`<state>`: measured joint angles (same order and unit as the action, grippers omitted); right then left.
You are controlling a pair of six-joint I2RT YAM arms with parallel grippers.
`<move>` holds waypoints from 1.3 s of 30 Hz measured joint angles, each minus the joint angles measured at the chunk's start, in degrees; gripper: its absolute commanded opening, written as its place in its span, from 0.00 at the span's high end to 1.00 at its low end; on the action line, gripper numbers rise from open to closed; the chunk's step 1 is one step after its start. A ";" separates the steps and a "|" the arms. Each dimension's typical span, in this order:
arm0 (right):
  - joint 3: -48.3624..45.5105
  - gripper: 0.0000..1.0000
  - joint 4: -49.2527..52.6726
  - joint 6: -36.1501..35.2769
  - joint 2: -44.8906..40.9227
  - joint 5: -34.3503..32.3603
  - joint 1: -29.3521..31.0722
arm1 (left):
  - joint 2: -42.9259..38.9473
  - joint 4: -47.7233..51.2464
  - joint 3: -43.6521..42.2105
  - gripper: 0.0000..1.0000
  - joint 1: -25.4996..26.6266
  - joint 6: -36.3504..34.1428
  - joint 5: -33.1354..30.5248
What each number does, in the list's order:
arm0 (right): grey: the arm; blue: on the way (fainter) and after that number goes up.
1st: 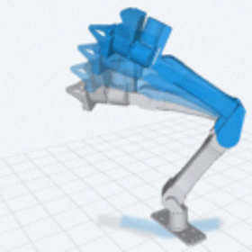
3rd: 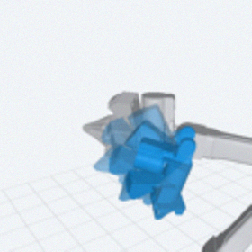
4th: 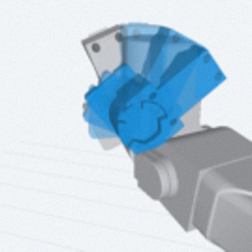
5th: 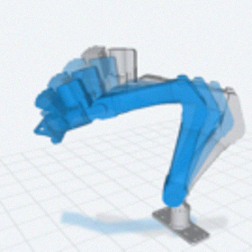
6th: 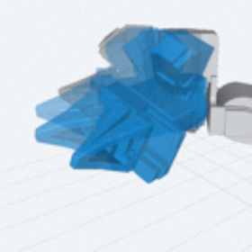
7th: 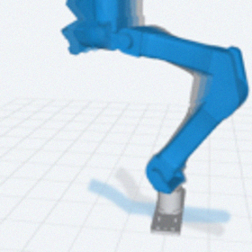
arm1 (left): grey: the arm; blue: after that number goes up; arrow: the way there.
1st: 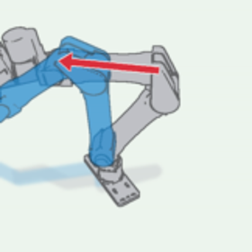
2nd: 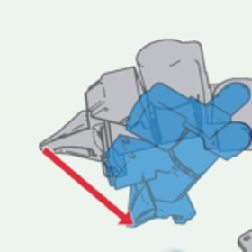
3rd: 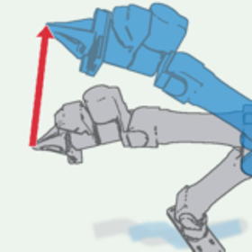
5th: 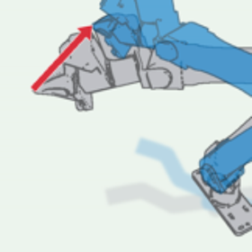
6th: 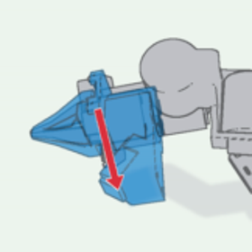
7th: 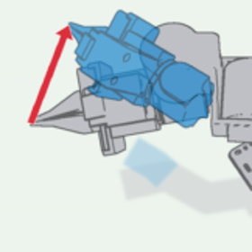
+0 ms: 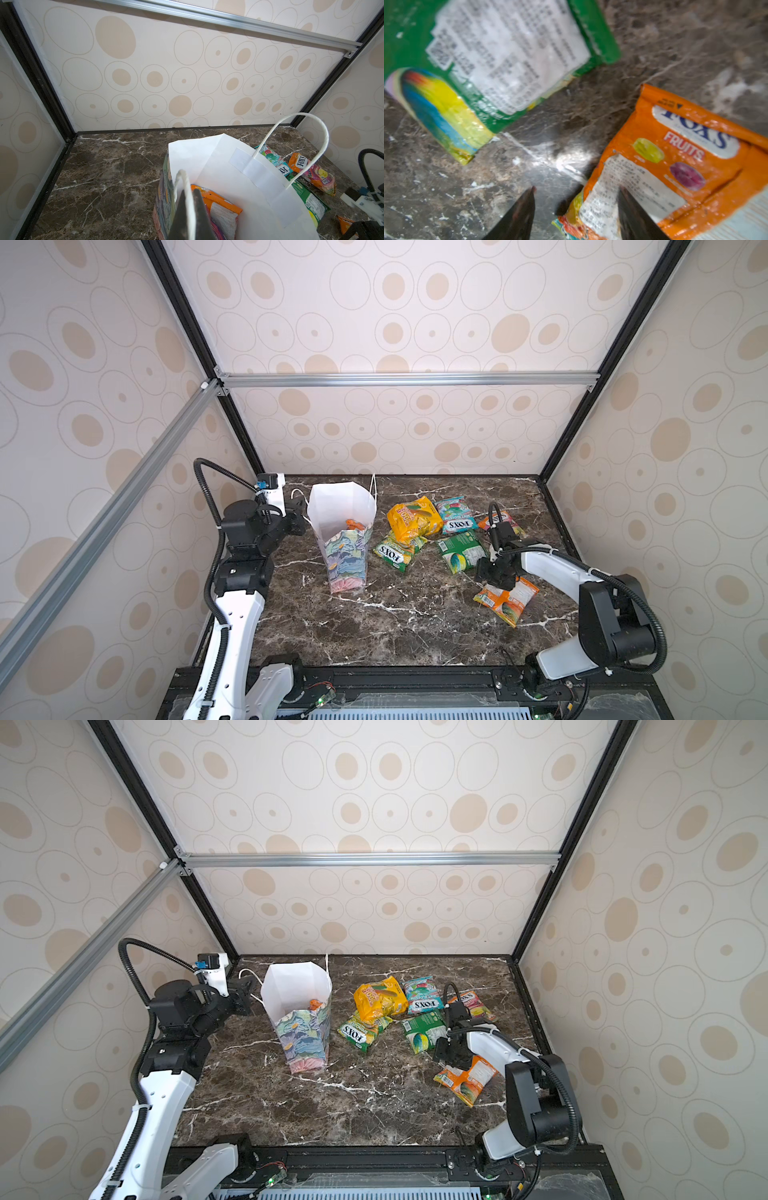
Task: Place the snacks into the paper bag
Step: 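Close the right gripper on the orange packet's top edge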
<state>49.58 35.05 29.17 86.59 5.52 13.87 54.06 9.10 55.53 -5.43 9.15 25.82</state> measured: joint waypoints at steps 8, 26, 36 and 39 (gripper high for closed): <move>3.21 0.34 -0.04 0.57 -2.36 4.76 6.36 | 0.00 0.00 0.00 1.00 0.00 0.00 0.00; -6.86 0.31 0.17 2.95 -14.43 1.20 -12.83 | 0.00 0.00 0.00 1.00 0.00 0.00 -0.02; -8.46 0.31 0.13 1.97 -12.39 -0.09 -9.46 | 0.00 0.00 0.00 1.00 0.00 0.00 0.00; -7.04 0.31 1.92 1.11 -10.82 -2.51 -7.34 | 0.00 0.00 0.00 1.00 0.00 0.00 0.00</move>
<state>42.54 36.97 30.28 75.77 3.01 6.52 54.06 9.10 55.53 -5.43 9.15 25.82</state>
